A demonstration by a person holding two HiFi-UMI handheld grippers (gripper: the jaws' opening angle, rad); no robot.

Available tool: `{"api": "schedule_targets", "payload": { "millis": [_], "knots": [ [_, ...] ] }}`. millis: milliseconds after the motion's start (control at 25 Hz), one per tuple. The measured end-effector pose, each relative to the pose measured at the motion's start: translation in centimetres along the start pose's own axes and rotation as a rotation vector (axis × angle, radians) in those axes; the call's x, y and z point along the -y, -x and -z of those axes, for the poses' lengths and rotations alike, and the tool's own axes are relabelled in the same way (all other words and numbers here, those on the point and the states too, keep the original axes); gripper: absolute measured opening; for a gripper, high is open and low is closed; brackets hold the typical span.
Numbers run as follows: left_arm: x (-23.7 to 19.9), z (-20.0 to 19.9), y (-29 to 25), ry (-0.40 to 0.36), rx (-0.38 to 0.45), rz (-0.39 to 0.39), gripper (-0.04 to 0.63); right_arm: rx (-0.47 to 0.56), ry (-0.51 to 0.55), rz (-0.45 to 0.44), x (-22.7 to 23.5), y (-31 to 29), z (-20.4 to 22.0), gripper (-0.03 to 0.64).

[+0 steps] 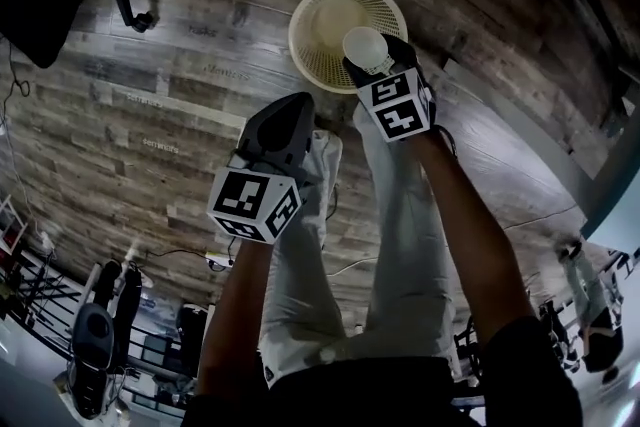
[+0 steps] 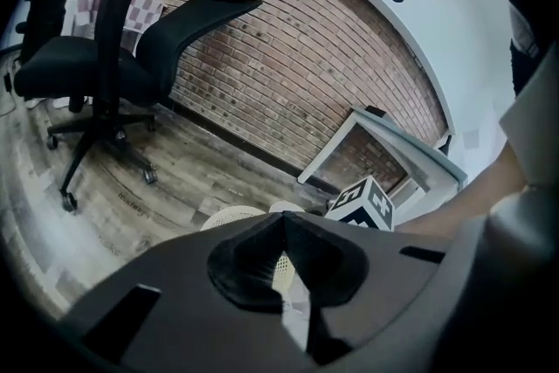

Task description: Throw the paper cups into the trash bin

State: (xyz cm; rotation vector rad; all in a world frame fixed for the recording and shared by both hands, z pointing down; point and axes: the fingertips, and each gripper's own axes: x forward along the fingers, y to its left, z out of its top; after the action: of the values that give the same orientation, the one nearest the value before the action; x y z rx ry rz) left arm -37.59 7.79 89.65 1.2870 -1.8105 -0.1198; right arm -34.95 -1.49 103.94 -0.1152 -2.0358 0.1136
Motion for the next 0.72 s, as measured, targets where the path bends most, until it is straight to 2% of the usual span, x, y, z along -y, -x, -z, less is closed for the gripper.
{"api": "schedule_targets", "payload": {
  "millis": [240,720],
  "knots": [
    [-2.3,1.1,-1.6,0.037,0.019,-0.026,0.009,0.003,-0.002,0.007,0.4,-2.8,1.6,0.301],
    [-3.8,4.6,-3.9,0.031,-0.037,-0.013,0.009,0.013,-0.032,0.05,1.1,-7.9,3.4,0.302]
  ]
}}
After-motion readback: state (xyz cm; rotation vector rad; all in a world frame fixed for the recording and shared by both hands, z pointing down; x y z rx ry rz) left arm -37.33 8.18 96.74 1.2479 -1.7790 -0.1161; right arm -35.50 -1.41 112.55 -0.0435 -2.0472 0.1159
